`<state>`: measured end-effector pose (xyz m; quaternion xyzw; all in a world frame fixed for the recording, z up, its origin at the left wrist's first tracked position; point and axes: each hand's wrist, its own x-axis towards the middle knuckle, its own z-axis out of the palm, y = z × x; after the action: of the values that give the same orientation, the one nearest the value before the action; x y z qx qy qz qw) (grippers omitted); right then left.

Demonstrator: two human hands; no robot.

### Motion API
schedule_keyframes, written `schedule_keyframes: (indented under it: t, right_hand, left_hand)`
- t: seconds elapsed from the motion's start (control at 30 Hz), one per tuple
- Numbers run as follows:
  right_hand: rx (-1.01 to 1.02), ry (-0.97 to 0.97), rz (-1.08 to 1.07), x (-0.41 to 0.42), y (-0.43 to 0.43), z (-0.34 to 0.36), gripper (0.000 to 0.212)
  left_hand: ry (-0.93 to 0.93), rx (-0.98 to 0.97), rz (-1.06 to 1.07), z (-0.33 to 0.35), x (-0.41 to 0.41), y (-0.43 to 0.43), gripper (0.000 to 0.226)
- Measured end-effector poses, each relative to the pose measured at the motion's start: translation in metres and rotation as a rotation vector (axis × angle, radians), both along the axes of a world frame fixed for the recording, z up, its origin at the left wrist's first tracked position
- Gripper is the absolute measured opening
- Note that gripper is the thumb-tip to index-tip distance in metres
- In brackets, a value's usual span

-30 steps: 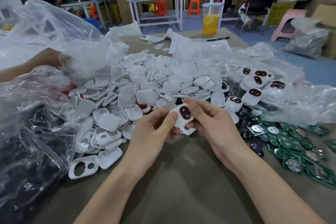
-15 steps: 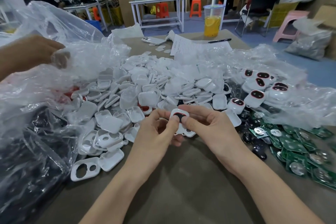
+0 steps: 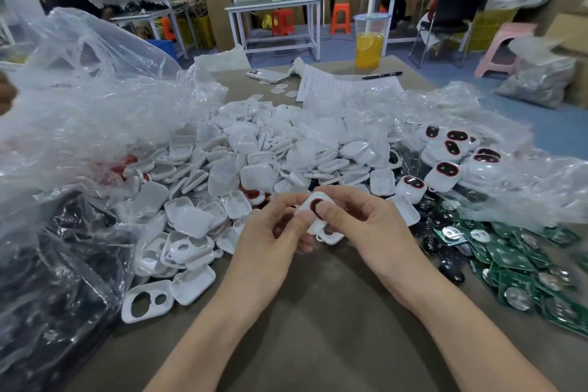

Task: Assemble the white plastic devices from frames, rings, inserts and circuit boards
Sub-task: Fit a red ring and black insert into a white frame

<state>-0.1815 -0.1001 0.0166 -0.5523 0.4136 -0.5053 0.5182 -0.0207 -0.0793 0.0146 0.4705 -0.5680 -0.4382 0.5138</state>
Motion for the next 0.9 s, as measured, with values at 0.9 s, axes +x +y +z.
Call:
schedule_keyframes:
  t: [0.9]
  right_hand:
    - [-0.138, 0.219, -0.238, 0.013, 0.013, -0.008, 0.024]
  left_hand:
    - [-0.224, -0.099, 0.040, -0.002, -0.009, 0.007, 0.029]
